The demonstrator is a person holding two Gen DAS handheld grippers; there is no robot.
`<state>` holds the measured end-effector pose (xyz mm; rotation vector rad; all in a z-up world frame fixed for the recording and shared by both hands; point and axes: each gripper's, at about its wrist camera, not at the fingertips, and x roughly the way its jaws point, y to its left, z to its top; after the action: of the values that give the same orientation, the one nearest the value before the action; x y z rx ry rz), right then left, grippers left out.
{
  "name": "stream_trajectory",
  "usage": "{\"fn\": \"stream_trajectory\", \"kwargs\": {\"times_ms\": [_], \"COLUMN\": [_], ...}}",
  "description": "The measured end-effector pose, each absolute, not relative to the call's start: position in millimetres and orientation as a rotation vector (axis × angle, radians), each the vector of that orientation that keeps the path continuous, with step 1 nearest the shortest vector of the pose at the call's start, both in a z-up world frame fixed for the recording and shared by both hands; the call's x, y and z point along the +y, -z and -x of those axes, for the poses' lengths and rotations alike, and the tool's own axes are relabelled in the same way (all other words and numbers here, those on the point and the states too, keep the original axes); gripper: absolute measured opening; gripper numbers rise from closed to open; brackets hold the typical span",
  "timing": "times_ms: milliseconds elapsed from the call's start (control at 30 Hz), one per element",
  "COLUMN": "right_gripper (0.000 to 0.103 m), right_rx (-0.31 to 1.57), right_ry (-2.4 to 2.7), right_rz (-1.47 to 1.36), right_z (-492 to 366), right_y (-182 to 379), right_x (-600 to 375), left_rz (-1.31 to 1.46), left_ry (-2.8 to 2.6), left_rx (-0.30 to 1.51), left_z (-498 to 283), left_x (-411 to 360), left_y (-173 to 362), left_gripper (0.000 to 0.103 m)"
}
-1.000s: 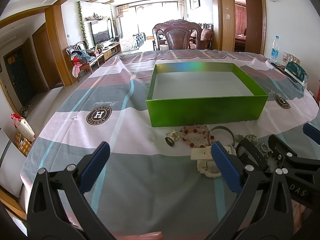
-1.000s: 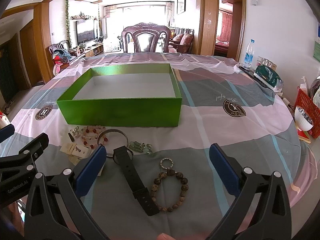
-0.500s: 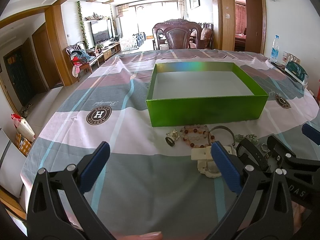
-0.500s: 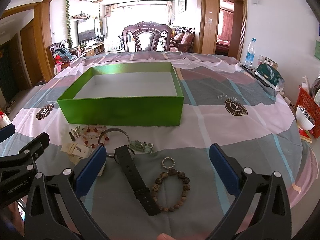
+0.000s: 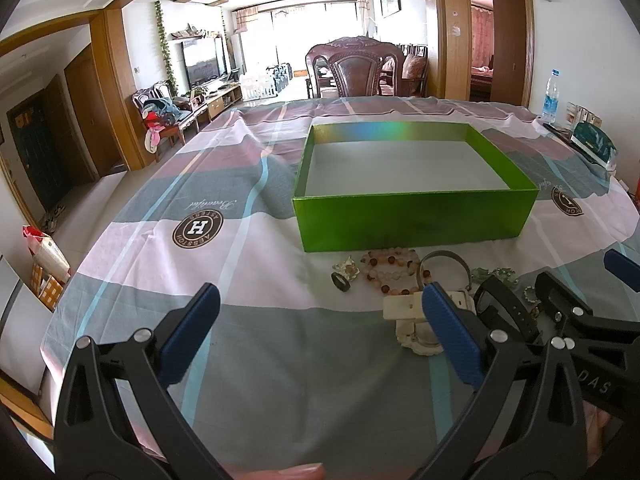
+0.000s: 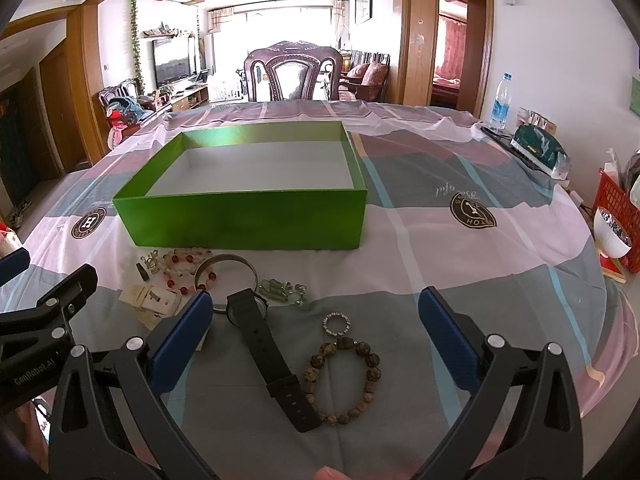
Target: Organize jewelry
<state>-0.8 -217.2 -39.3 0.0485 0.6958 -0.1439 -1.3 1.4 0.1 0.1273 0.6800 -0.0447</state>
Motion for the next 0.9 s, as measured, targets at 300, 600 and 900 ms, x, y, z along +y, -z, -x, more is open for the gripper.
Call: {"fn": "stream_trajectory", "kwargs": {"times_ms": [300, 600, 900], "right_gripper": [0.101, 0.101, 0.101], "right_rx": [0.698, 0.698, 0.700], "right_ry": [0.144, 0.144, 0.142], "right_rz": [-0.050, -0.049, -0.052], "right_z": [0.8, 0.1, 0.4], "right_y": [38.2, 39.0, 38.8], "right_x": [-218.5, -217.5, -218.5], "left_rz": [-0.127, -0.127, -0.127], "left_ry": [0.046, 0.046, 0.045], "left_rx": [0.683, 0.684, 0.687], "left_z": [4.6, 1.4, 1.2], "left_x": [-0.2, 3.4, 6.5], "left_y": [0.8, 2.4, 6.2], "left_gripper": [0.100, 0.100, 0.100]}}
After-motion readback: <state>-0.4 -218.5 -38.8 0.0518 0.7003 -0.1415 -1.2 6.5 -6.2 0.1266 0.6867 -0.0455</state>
